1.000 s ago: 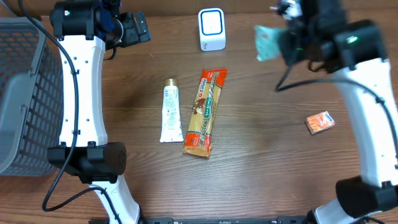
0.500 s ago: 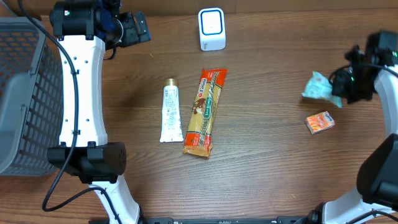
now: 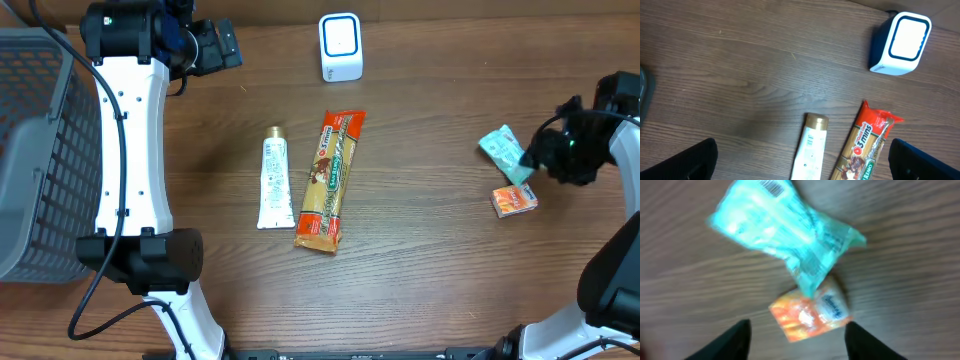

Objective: Scan the item barcode
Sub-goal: 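Carry the green packet right and drop it beside the orange packet, then reach the right gripper to the spaghetti package and grasp it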

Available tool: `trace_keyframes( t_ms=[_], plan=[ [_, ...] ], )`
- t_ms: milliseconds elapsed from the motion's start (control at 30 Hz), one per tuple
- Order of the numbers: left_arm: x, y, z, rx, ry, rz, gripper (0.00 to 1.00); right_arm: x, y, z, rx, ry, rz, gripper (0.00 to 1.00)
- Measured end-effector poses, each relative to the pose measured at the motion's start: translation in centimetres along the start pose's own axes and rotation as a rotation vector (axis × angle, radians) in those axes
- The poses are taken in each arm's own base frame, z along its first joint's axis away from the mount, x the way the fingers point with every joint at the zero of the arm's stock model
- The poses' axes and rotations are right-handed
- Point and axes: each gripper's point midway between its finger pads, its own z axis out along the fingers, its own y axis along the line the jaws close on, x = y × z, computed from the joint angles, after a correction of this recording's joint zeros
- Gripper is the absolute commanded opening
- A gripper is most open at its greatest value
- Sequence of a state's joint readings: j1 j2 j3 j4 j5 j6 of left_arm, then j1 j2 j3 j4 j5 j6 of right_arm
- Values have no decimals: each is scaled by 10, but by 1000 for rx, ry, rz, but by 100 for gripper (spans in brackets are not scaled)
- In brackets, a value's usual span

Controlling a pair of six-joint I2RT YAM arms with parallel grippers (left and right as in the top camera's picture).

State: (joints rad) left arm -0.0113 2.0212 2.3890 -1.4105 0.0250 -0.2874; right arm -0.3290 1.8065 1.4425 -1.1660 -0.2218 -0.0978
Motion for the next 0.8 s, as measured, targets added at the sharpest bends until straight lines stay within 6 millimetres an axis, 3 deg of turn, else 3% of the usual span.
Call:
trace_keyframes(
  t_ms=[67, 167, 200, 300, 433, 500, 567, 667, 800],
  plan=[
    [0, 0, 0, 0, 0, 0, 100, -6, 11, -15, -34, -11, -9, 74],
    [0, 0, 0, 0, 0, 0, 100, -27, 46, -49, -96, -82, -74, 100],
    [0, 0, 0, 0, 0, 0, 100, -31, 58, -55, -110, -100, -95, 100],
    [0, 0, 0, 0, 0, 0, 100, -37, 111, -61, -186, -141, -181, 100],
    [0, 0, 0, -1, 1, 0, 100, -38, 214, -61, -411, -214, -343, 100],
    [0, 0, 0, 0, 0, 0, 100, -25, 281, -66, -558, -250, -461, 93],
    [0, 0, 0, 0, 0, 0, 100, -5, 324, -61, -611, -247, -511, 88],
    [0, 0, 0, 0, 0, 0, 100, 26, 361, -39, -543, -224, -506, 82],
    [0, 0, 0, 0, 0, 0, 100, 60, 387, -2, -392, -219, -490, 74]
  ],
)
